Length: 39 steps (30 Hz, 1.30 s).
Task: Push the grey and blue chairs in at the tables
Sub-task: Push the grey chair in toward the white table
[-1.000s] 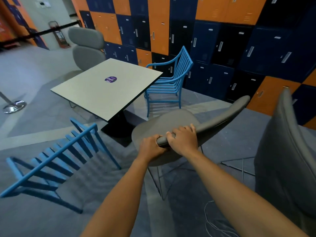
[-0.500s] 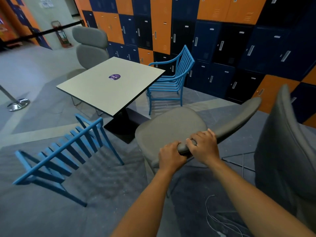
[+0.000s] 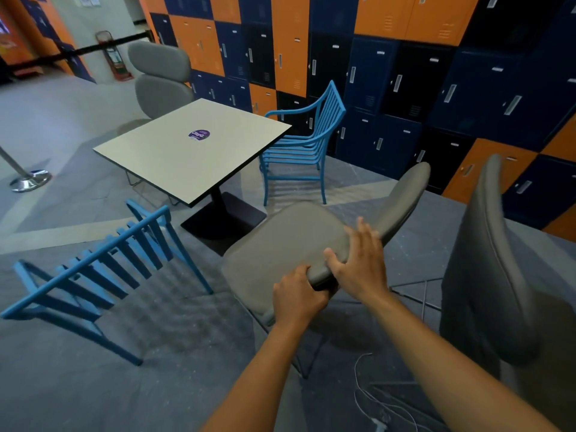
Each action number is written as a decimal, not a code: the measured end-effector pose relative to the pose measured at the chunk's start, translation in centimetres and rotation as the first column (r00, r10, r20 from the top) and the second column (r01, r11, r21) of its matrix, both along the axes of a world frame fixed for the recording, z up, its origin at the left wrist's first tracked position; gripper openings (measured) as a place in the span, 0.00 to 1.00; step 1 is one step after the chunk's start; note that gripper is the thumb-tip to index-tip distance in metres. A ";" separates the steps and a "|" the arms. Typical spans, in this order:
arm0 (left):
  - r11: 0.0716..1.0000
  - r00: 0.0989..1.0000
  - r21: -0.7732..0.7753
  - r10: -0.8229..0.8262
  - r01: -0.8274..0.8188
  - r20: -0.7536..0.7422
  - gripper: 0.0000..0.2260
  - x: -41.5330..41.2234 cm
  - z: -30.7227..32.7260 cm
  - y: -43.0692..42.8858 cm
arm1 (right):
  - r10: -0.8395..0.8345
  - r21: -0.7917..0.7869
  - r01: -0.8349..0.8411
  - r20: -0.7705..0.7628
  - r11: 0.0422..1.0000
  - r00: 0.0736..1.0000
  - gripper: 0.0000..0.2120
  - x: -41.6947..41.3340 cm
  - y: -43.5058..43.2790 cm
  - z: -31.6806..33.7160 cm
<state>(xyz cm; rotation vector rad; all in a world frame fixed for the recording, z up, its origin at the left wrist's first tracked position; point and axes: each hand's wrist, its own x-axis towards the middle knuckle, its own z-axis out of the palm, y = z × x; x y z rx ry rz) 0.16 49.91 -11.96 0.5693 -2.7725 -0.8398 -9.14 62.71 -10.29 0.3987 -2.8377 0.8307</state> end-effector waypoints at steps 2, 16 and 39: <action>0.999 0.999 -0.040 0.005 -0.004 0.039 0.31 -0.5 0.8 0.4 | -0.229 -0.137 0.256 0.185 0.957 0.955 0.49 -0.5 1.1 0.2; 0.956 0.993 -0.288 -0.020 0.054 0.121 0.28 -7.6 2.2 -0.8 | -0.326 -0.287 0.597 0.626 0.749 0.709 0.59 -9.2 -3.8 1.5; 0.953 0.987 -0.302 0.033 0.016 0.156 0.25 -24.3 1.4 -3.8 | -0.310 -0.295 0.538 0.565 0.789 0.765 0.50 -27.4 -8.4 1.2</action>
